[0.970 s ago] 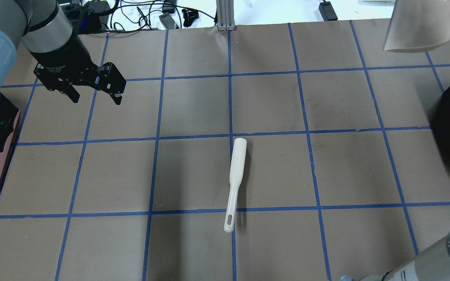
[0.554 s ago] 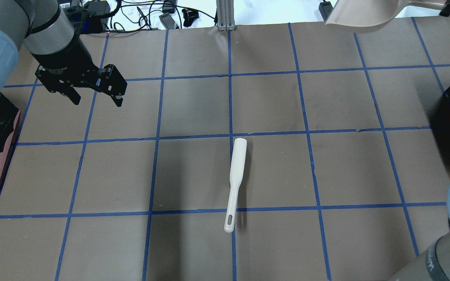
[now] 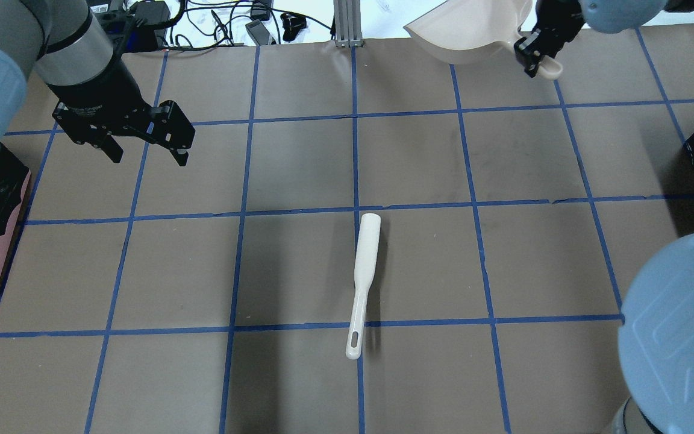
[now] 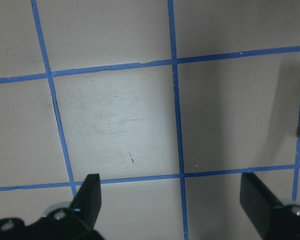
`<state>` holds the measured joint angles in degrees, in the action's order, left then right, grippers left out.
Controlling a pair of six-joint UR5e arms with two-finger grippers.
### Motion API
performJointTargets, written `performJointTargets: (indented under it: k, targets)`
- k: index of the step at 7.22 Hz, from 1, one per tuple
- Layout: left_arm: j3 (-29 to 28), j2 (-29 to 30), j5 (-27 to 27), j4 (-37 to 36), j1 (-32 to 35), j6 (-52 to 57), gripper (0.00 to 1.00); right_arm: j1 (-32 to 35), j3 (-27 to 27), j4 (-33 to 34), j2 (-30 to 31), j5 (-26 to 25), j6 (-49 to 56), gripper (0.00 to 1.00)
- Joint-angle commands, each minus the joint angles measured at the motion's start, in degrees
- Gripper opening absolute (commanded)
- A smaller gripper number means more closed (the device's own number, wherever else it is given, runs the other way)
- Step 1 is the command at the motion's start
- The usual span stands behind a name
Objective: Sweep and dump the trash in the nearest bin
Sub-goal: 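Bring the empty dustpan back to the table center with the right gripper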
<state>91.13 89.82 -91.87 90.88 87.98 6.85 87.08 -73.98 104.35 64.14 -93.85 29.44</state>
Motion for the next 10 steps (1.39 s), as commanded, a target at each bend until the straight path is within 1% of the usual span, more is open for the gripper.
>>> performJointTargets:
  k: [1, 3, 4, 6, 7, 10]
  targets:
    - [0.01, -0.08, 0.38, 0.0, -0.18, 0.01, 1.0, 6.93, -1.94, -1.07, -1.21, 5.5, -19.43, 0.0]
    - [0.1, -0.08, -0.06, 0.0, -0.18, 0.27, 1.0, 16.32, -3.36, -0.12, -2.08, 5.61, -35.86, 0.0]
    - [0.1, -0.17, 0.03, -0.08, -0.18, 0.27, 1.0, 18.54, -3.45, -0.03, -3.13, 5.7, -37.95, 0.0]
    - [0.1, -0.17, 0.11, -0.17, 0.08, 0.27, 1.0, 20.93, -4.58, -0.81, -4.54, 5.7, -41.2, 0.0]
    - [0.1, -0.08, 0.2, -0.35, 0.17, 0.36, 1.0, 21.63, -7.11, -0.12, -4.64, 5.52, -42.17, 0.0]
    - [0.01, -0.17, -0.06, -0.44, 0.09, 0.8, 1.0, 21.64, -10.3, -0.2, -4.12, 5.7, -42.45, 0.0]
